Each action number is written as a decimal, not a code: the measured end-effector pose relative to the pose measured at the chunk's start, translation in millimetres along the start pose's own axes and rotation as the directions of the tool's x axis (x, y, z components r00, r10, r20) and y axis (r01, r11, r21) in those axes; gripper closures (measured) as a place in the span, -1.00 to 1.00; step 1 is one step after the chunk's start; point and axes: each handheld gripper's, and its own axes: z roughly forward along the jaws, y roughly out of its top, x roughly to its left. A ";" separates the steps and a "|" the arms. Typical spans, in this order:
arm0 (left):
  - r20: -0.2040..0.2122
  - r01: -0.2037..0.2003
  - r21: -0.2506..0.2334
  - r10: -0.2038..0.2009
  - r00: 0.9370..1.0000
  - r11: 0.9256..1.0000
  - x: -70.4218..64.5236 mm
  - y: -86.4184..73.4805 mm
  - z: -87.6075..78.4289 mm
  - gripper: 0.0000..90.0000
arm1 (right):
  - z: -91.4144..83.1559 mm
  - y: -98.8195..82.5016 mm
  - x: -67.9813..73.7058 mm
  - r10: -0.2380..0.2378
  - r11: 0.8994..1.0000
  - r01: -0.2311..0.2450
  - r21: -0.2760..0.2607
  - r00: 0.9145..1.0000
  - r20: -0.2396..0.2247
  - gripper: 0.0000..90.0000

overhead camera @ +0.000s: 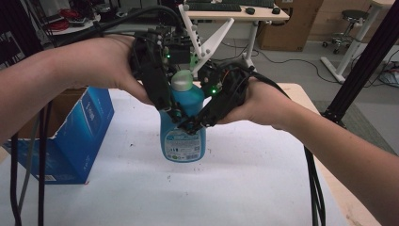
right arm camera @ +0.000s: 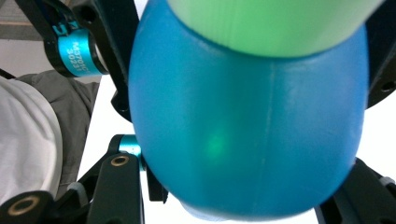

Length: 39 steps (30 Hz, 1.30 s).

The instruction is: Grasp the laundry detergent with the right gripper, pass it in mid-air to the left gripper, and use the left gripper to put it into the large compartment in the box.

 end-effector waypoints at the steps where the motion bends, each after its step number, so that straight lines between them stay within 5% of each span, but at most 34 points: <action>1: -0.002 0.001 -0.001 -0.001 1.000 1.000 -0.1 0.2 0.2 -0.46 | -0.1 -0.1 -0.3 -0.001 1.000 0.001 -0.001 1.000 0.001 0.04; 20: 0.005 0.030 -0.003 -0.030 1.000 1.000 -0.3 0.6 3.0 -0.37 | 1.2 1.0 0.6 0.005 1.000 -0.005 0.007 1.000 -0.001 0.04; 39: 0.015 -0.001 0.000 0.001 1.000 1.000 0.0 -3.2 2.0 -0.16 | 3.4 0.1 -1.4 -0.013 1.000 0.013 0.007 1.000 0.011 0.03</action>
